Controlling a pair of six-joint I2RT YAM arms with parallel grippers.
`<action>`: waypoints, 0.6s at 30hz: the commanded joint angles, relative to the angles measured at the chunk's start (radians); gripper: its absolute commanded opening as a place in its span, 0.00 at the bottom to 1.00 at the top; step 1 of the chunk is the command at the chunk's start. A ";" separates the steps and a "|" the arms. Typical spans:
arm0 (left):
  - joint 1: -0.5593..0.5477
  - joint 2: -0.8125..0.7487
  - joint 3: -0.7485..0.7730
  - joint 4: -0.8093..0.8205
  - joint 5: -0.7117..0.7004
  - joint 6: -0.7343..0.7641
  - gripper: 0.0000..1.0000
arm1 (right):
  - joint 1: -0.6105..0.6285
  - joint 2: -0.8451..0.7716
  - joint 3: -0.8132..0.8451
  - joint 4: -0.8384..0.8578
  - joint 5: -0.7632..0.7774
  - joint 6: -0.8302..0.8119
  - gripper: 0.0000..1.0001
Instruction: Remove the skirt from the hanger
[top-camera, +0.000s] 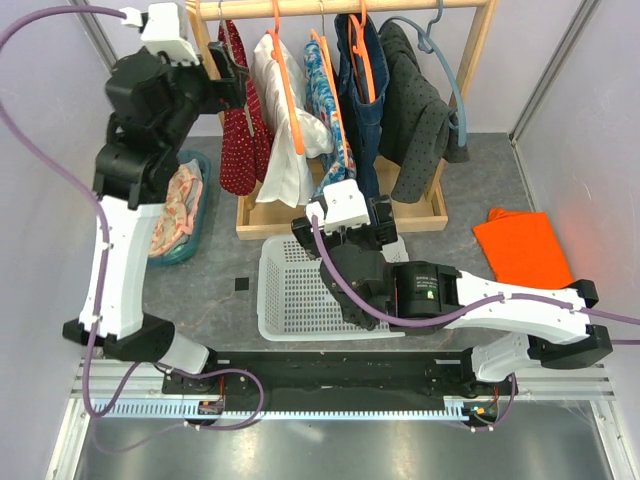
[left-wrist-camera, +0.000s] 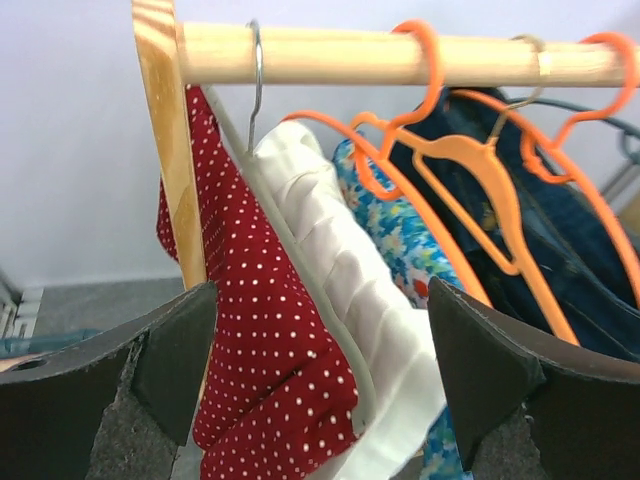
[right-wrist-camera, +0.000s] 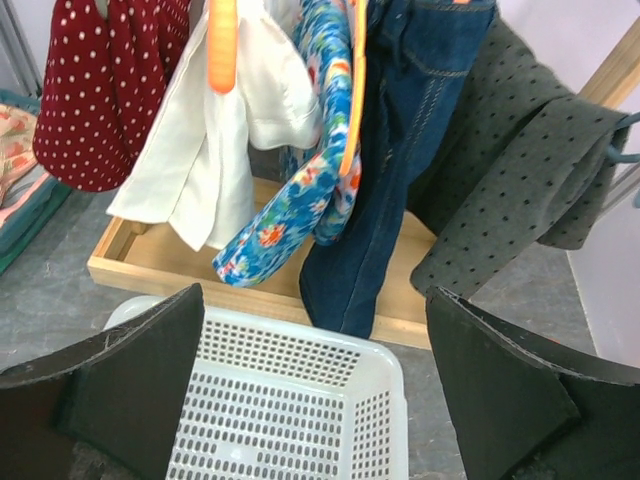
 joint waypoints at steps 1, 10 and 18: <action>-0.034 0.057 0.044 0.045 -0.137 -0.054 0.88 | 0.007 0.000 -0.020 -0.023 -0.019 0.092 0.98; -0.064 0.126 0.075 0.048 -0.175 -0.066 0.66 | 0.007 -0.015 -0.050 -0.079 -0.068 0.190 0.98; -0.062 0.154 0.047 0.051 -0.214 -0.072 0.64 | 0.007 -0.069 -0.090 -0.079 -0.061 0.217 0.98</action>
